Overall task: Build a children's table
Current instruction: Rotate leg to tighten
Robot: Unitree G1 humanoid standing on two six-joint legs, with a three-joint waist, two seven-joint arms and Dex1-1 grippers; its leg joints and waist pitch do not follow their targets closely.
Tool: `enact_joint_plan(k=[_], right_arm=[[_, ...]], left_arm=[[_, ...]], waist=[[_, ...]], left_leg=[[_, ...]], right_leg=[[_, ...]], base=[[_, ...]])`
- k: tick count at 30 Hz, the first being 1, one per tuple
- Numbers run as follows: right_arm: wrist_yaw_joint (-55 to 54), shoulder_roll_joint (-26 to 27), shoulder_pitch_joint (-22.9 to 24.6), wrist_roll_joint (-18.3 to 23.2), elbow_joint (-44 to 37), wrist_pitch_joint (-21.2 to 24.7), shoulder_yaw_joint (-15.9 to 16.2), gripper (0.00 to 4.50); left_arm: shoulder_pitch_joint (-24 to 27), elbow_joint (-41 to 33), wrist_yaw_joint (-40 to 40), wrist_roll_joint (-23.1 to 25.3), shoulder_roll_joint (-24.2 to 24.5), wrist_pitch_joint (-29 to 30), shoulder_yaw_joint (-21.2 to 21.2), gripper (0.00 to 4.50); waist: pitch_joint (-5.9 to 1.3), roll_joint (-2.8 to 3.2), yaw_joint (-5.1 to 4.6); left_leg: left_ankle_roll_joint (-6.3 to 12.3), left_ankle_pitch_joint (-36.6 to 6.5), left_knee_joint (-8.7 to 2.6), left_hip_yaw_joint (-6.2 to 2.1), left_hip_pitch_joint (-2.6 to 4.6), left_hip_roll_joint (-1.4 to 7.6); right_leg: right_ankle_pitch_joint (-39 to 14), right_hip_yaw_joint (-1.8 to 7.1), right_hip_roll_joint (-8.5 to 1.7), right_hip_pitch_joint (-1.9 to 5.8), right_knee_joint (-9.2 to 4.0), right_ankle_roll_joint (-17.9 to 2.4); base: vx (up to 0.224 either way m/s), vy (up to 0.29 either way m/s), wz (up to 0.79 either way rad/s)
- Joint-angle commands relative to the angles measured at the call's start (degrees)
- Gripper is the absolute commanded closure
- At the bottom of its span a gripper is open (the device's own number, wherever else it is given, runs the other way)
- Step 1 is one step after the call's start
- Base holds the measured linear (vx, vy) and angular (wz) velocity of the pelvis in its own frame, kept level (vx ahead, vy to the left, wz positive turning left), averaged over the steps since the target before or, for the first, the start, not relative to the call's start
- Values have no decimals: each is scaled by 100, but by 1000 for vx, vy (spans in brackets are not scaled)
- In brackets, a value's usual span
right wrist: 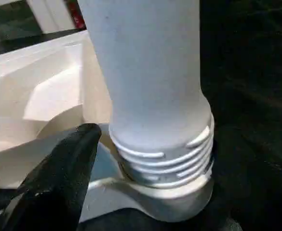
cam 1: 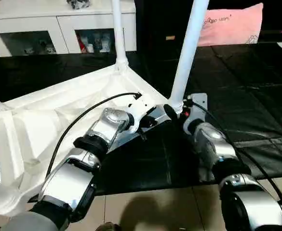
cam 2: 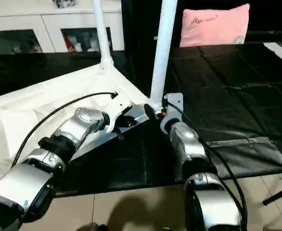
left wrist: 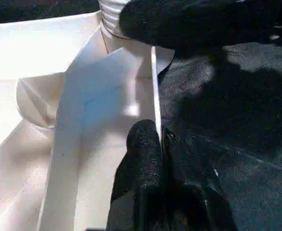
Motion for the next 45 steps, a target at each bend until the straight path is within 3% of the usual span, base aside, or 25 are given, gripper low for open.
enact_joint_plan(k=[1, 3, 6, 12, 15, 16, 18, 20, 21, 22, 23, 24, 32, 39, 45], right_arm=[[248, -52, 207, 87, -96, 163, -13, 11], [832, -350, 588, 196, -750, 242, 55, 11], [965, -487, 708, 213, -961, 313, 57, 11], [1853, -1066, 1193, 352, -2094, 389, 194, 11], [2398, -1391, 1372, 340, -2577, 359, 373, 11], [2866, -1714, 1470, 324, -2924, 604, 595, 11], [2990, -1797, 1494, 318, -3012, 673, 658, 11], [3382, -2009, 1506, 232, -3095, 736, 883, 11], [3531, -2077, 1518, 227, -3145, 795, 951, 11], [3701, -2155, 1511, 195, -3168, 838, 1041, 11], [3812, -2203, 1507, 176, -3187, 872, 1096, 11], [4021, -2271, 1499, 157, -3221, 903, 1186, 11], [4646, -2342, 1273, -146, -2816, 409, 1696, 11], [5017, -2244, 1064, -74, -2616, 319, 1806, 11], [5225, -2184, 982, -8, -2467, 359, 1851, 58]], left_arm=[[-161, -62, -102, 68, 119, -257, -8, 450], [-135, 40, -359, 98, 269, -478, -69, 450], [-121, 70, -487, 128, 331, -551, -106, 450], [1, 79, -1179, 218, 631, -962, -312, 450], [87, 13, -1603, 161, 776, -1196, -348, 450], [206, -117, -2149, 100, 933, -1421, -420, 450], [231, -139, -2267, 105, 973, -1498, -446, 450], [285, -193, -2535, 148, 1087, -1686, -543, 450], [298, -207, -2630, 153, 1123, -1741, -572, 450], [314, -254, -2762, 149, 1168, -1772, -608, 450], [323, -289, -2855, 141, 1197, -1786, -630, 450], [341, -369, -3059, 118, 1248, -1823, -660, 450], [500, -857, -3922, 44, 1378, -1986, -894, 450], [528, -1073, -4195, 25, 1323, -1926, -964, 450], [552, -1155, -4264, 14, 1312, -1900, -1004, 450]], waist=[[-430, 13, 35], [-415, 29, 61], [-442, 16, 102], [-425, 9, 187], [-430, 3, 196], [-422, -16, 200], [-412, 0, 217], [-406, -43, 222], [-396, -27, 236], [-398, -54, 236], [-402, -34, 251], [-403, -52, 263], [-410, -50, 317], [-422, -62, 380], [-435, -58, 421]], left_leg=[[529, -1134, -342, -81, 140, 215], [532, -1205, -348, -78, 150, 218], [558, -1001, -329, -81, 135, 224], [594, -1011, -325, -71, 134, 234], [629, -985, -317, -68, 137, 238], [620, -1020, -323, -64, 136, 235], [621, -1011, -327, -68, 127, 242], [570, -1135, -333, -59, 149, 250], [535, -1175, -339, -60, 144, 249], [533, -1180, -338, -55, 144, 249], [523, -1166, -339, -60, 152, 258], [530, -1135, -334, -55, 153, 261], [509, -1065, -334, -49, 158, 277], [545, -1033, -317, -38, 161, 278], [571, -937, -308, -43, 158, 279]], right_leg=[[115, 224, -450, 317, -429, -1601], [16, 222, -433, 315, -461, -1557], [233, 221, -441, 319, -408, -1580], [-20, 228, -448, 307, -434, -1456], [72, 227, -440, 295, -430, -1477], [-27, 225, -440, 296, -440, -1475], [-110, 230, -445, 296, -437, -1479], [-330, 231, -445, 280, -463, -1467], [-476, 237, -452, 278, -466, -1439], [-526, 239, -450, 276, -470, -1426], [-565, 241, -457, 270, -465, -1417], [-541, 243, -457, 268, -462, -1437], [-524, 241, -475, 237, -434, -1453], [-446, 245, -471, 237, -415, -1461], [-353, 240, -468, 242, -395, -1445]], base=[[0, 0, 0], [0, 0, 0], [0, 0, 0], [0, 0, 0], [0, 0, 0], [0, 0, 0], [0, 0, 0], [0, 0, 0], [0, 0, 0], [0, 0, 0], [0, 0, 0], [0, 0, 0], [0, 0, 0], [0, 0, 0], [0, 0, 0]])
